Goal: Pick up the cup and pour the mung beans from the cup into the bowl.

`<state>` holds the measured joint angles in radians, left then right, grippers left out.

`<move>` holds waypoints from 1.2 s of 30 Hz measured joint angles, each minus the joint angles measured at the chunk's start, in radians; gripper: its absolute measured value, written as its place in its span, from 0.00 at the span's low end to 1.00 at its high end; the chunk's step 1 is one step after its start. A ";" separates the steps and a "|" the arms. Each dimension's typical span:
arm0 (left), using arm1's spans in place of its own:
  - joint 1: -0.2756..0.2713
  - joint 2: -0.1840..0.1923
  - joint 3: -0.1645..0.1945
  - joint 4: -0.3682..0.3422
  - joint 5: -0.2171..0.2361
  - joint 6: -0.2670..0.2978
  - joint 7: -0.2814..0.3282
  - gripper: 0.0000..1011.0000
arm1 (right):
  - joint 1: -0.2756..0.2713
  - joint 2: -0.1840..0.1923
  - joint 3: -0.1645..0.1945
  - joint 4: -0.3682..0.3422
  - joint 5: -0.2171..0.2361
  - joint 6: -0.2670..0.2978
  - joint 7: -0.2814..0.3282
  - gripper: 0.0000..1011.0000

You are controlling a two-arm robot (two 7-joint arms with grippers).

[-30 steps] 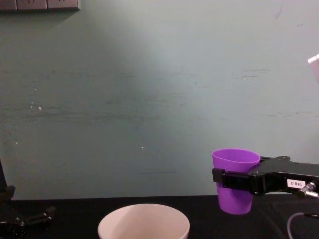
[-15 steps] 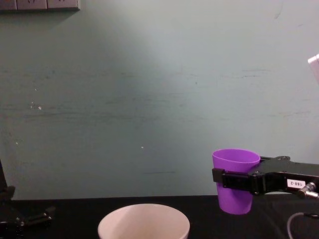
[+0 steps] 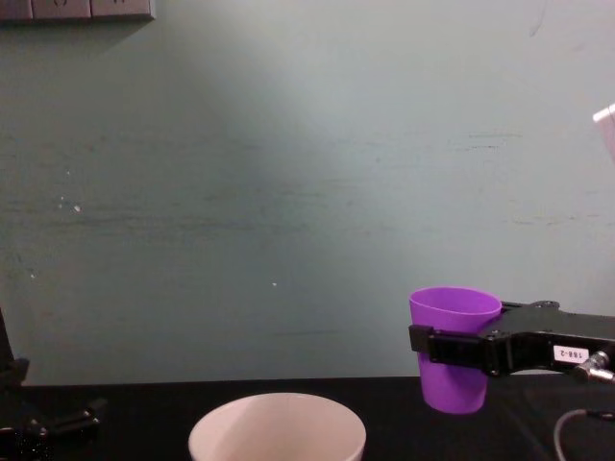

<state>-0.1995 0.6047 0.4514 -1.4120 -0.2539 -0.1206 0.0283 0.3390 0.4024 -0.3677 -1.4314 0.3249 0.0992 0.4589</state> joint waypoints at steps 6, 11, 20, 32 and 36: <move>0.000 0.000 0.000 0.000 0.000 0.000 0.000 0.99 | 0.024 0.014 -0.030 -0.018 -0.040 0.033 -0.017 0.71; 0.000 0.000 0.000 0.000 0.000 0.000 0.000 0.99 | 0.061 0.018 -0.080 -0.029 -0.110 0.067 -0.026 0.71; 0.000 0.000 0.000 0.000 0.000 0.000 0.000 0.99 | 0.123 0.005 -0.173 -0.038 -0.265 0.105 -0.041 0.71; 0.000 0.000 0.000 0.000 0.000 0.000 0.000 0.99 | 0.187 0.001 -0.296 -0.062 -0.505 0.154 -0.071 0.71; 0.000 0.000 0.000 0.000 0.000 0.000 0.000 0.99 | 0.212 0.003 -0.334 -0.067 -0.583 0.176 -0.070 0.71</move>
<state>-0.1995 0.6047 0.4514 -1.4120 -0.2539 -0.1206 0.0283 0.5511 0.4051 -0.7021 -1.4983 -0.2579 0.2755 0.3893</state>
